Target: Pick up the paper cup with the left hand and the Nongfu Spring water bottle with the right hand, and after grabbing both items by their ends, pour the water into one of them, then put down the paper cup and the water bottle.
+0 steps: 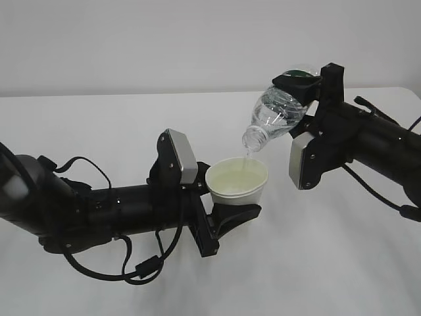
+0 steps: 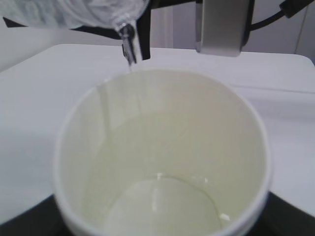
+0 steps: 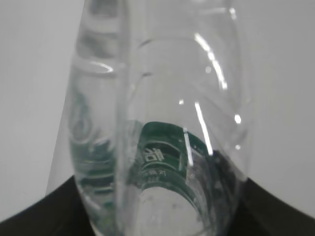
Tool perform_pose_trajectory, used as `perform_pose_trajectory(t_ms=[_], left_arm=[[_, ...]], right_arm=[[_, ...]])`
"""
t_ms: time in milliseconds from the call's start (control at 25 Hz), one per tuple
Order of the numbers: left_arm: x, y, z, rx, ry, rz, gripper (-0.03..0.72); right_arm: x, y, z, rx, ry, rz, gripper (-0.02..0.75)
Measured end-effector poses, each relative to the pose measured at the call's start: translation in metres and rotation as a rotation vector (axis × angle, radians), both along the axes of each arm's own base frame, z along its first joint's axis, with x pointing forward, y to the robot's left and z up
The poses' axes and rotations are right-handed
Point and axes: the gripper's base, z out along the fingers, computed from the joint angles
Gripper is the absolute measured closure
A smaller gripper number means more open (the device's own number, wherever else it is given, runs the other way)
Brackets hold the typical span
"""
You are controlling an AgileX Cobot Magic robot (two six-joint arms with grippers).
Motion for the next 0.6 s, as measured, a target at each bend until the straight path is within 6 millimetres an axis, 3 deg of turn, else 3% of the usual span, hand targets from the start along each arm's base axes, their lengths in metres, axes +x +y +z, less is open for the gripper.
perform_pose_trajectory(t_ms=[600], left_arm=[[-0.0001,0.0000,-0.0002,0.002,0.000,-0.001,0.226]], right_arm=[[0.0000,0.0000,0.0000,0.000,0.000,0.000,0.290]])
